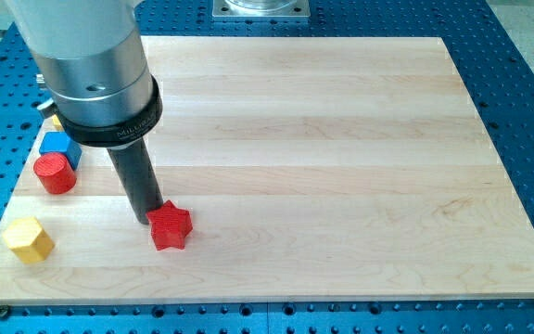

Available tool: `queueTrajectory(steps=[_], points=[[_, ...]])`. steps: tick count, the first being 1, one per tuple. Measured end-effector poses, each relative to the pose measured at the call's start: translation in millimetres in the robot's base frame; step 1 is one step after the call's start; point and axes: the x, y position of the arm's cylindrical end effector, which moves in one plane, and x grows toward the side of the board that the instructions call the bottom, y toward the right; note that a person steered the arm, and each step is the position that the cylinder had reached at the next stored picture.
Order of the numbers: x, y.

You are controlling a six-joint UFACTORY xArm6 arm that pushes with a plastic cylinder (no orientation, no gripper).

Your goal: Move the red star parallel to the red circle

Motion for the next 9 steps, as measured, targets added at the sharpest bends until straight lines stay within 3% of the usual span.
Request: queueTrajectory(steps=[1, 2, 4, 5, 8, 9], points=[[12, -48], [32, -48], [27, 91], [29, 56], [18, 104], [30, 92]])
